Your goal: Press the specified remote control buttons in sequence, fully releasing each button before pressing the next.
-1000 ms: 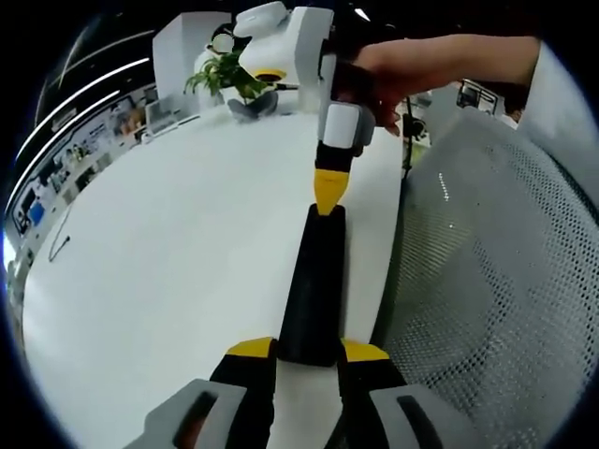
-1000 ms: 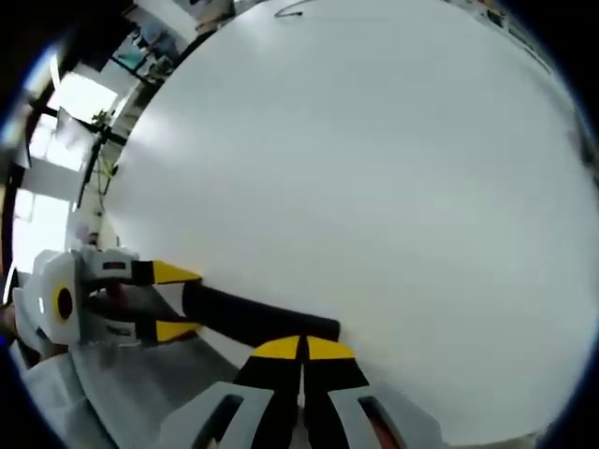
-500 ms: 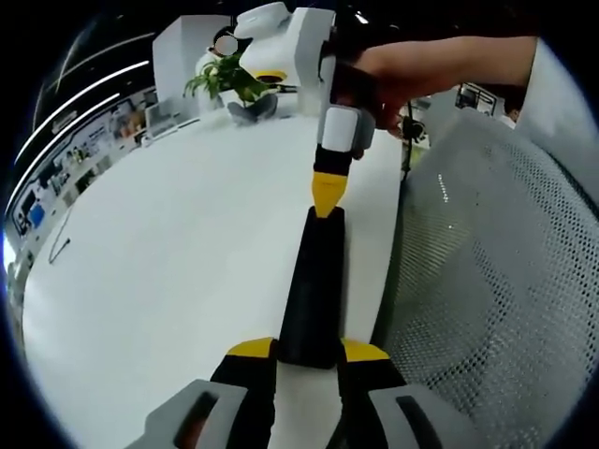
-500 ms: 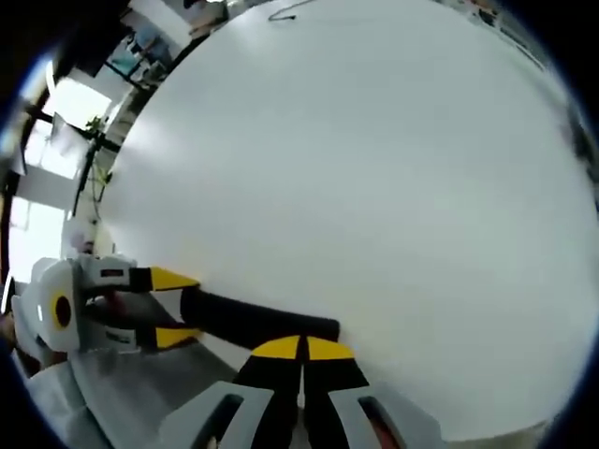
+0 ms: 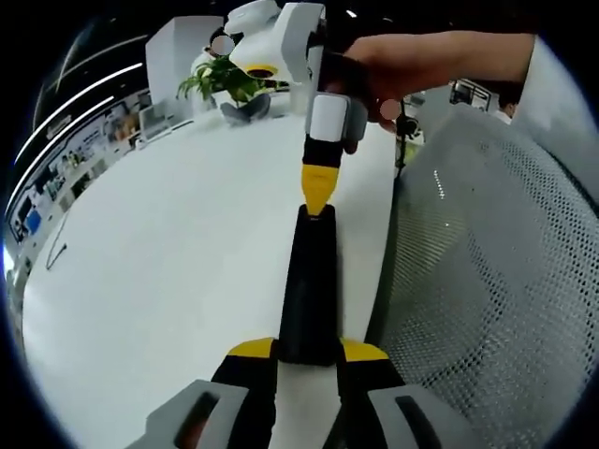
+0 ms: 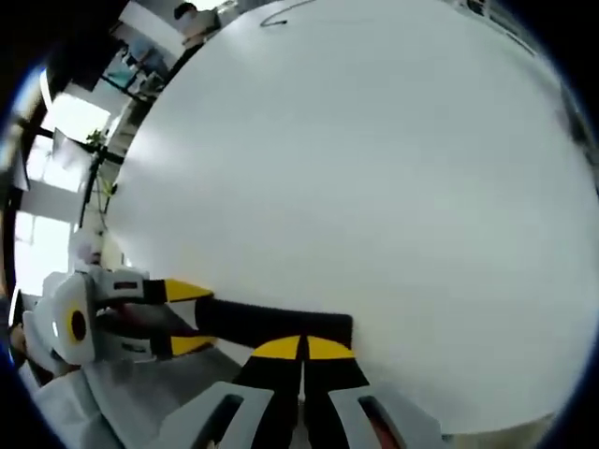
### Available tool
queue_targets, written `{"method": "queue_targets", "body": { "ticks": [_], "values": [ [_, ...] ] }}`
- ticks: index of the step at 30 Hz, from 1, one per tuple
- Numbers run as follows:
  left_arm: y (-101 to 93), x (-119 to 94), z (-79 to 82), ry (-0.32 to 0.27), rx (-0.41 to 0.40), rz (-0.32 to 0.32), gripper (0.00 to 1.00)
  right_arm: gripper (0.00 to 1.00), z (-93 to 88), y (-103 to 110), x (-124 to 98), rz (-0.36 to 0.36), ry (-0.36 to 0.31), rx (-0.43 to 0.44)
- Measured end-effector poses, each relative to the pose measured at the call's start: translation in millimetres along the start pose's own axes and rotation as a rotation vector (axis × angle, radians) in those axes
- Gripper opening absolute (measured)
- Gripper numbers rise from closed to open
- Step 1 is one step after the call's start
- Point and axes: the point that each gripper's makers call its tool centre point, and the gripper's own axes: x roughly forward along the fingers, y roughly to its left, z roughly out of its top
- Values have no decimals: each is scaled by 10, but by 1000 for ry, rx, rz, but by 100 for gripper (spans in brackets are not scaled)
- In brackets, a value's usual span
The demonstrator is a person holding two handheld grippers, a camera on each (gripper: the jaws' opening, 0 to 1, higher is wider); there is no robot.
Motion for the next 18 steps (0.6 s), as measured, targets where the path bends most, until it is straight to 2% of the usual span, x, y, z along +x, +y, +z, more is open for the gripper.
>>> {"method": "queue_targets", "body": {
  "ticks": [8,18],
  "values": [
    [-2,9,0,-4,-1,-2,23,0,-39,33,82,15,34,-7],
    [-3,19,0,-9,-10,0,24,0,-58,22,94,-9,36,-37]
  ]
}}
